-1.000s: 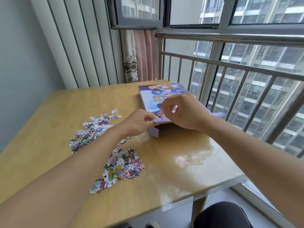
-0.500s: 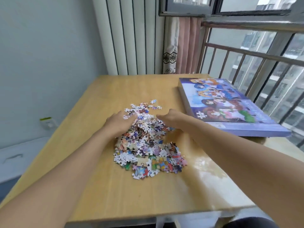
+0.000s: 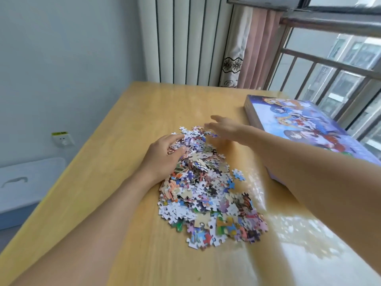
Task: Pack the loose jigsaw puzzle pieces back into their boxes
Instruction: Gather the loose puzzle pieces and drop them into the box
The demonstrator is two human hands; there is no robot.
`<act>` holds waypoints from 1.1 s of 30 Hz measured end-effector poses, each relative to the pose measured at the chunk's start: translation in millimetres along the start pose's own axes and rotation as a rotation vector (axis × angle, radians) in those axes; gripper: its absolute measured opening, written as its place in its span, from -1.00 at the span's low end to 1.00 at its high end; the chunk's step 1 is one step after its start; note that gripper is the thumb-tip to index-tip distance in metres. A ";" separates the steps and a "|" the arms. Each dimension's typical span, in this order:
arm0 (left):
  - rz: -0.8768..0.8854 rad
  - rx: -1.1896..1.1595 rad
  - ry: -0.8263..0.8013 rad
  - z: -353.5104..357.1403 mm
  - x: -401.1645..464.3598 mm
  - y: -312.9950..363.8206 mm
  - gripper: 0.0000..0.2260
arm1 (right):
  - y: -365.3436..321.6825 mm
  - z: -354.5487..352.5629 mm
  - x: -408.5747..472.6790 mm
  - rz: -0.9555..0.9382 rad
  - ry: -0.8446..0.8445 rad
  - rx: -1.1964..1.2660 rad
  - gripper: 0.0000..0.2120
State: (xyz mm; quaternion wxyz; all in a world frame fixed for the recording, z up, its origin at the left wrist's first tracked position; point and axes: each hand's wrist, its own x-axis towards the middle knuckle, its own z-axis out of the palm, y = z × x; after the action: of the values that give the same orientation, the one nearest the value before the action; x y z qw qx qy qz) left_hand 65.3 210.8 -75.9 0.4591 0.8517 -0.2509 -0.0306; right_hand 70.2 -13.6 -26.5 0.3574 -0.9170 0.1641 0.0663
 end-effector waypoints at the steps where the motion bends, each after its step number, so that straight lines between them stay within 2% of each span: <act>1: -0.004 -0.022 0.017 -0.5 2.2 -1.6 -0.66 | -1.8 5.7 5.6 -0.019 -0.049 0.011 -0.38; 6: -0.046 -0.104 0.100 -0.3 7.6 -4.7 -0.66 | -23.1 31.0 9.5 -0.255 -0.246 -0.088 -0.41; 9: -0.058 -0.083 0.107 0.0 8.5 -3.4 -0.63 | -35.4 29.9 -6.5 -0.334 -0.323 -0.271 -0.42; 13: -0.071 -0.095 0.041 1.1 6.6 -4.0 -0.63 | -37.9 19.2 -23.0 -0.355 -0.311 -0.386 -0.55; 19: -0.024 -0.128 -0.093 -0.9 -1.2 1.0 -0.67 | -24.5 3.6 -45.1 -0.337 -0.247 -0.353 -0.51; 22: 0.010 -0.116 -0.185 -7.4 -7.1 1.6 -0.38 | -11.7 -8.8 -59.2 -0.270 -0.103 -0.321 -0.37; 24: 0.042 0.020 -0.272 -13.5 -11.8 4.4 -0.13 | -3.5 -15.8 -69.4 -0.153 -0.039 -0.385 -0.20; 25: 0.069 0.117 -0.329 -15.8 -15.6 7.3 -0.01 | 0.4 -18.7 -78.1 -0.059 -0.073 -0.393 -0.10; 27: 0.113 0.257 -0.436 -21.1 -21.8 10.0 0.17 | 3.7 -21.9 -98.4 0.076 -0.271 -0.383 0.06; 29: 0.116 0.330 -0.530 -24.1 -27.3 12.6 0.28 | 6.1 -25.1 -118.7 0.028 -0.442 -0.508 0.19; 31: 0.113 0.428 -0.616 -23.0 -32.8 14.2 0.38 | 14.5 -20.2 -138.4 -0.088 -0.480 -0.645 0.33; 33: 0.123 0.489 -0.653 -21.2 -37.1 16.1 0.43 | 30.0 -8.9 -150.9 -0.160 -0.474 -0.670 0.46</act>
State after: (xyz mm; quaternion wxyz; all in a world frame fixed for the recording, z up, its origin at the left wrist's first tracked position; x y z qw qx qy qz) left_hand 32.5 236.6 -57.5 0.1404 0.8648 -0.4335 -0.2111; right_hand -81.6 -2.1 -2.8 0.0714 -0.9518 -0.0253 0.2972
